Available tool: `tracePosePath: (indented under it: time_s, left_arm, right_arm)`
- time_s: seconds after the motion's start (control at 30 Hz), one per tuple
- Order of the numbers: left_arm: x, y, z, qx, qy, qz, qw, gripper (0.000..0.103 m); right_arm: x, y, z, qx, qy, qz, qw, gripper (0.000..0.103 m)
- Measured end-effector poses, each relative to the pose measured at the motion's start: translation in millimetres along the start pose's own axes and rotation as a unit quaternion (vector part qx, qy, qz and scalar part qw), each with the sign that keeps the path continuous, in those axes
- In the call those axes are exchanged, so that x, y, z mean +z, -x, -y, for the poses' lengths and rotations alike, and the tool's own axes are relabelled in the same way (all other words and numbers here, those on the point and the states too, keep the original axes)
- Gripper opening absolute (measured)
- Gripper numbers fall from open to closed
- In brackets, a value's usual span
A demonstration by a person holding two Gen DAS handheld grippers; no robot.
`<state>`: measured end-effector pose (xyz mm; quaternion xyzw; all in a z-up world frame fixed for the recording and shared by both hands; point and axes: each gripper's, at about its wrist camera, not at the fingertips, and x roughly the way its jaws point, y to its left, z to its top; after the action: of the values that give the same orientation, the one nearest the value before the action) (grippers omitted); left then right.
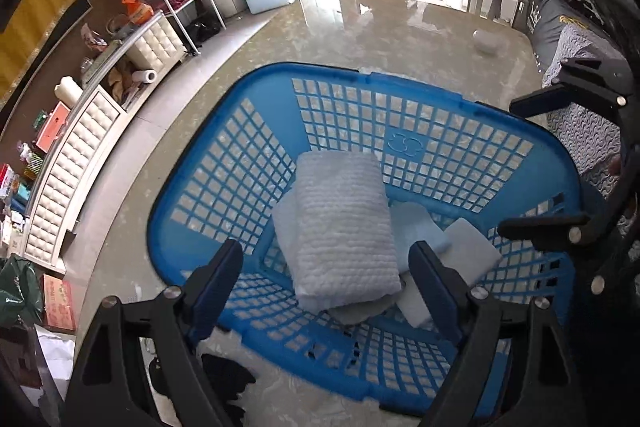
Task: Organize soft objects
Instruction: 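Move the right tool over the table to the black ring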
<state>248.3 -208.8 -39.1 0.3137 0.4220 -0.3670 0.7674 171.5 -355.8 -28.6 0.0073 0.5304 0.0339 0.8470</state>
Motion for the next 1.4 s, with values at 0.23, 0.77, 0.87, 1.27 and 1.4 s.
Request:
tracePosePath:
  time_s: [0.23,0.77,0.87,1.27,1.4]
  left_arm:
    - [-19.6,35.7,-3.1,-0.004,0.042,0.030,0.9987,0.103]
    - [-80.8,85.3,-10.5,0.016,0.132,0.044,0.9901,0.103]
    - [-97.1,92.9,-14.7,0.024,0.143,0.043,0.9885,0.103]
    - [-162.9,112.1,-42.0,0.033,0.189,0.045,0.9803,0.103]
    - [-189.7,107.7,-52.6,0.039,0.201,0.031,0.9783,0.103]
  right_arm:
    - [-0.3,13.5,-14.2,-0.007,0.011,0.011,1.000,0.096]
    - [-1.3,35.4,-73.4,-0.011,0.066,0.031,0.997,0.096]
    - [-2.6,36.7,-91.0,-0.006,0.076,0.030,0.997,0.096]
    - [-1.7,23.8,-171.1,0.018,0.126,0.033,0.991,0.096]
    - [-1.8,12.7,-192.9,0.031,0.137,0.030,0.990,0.096]
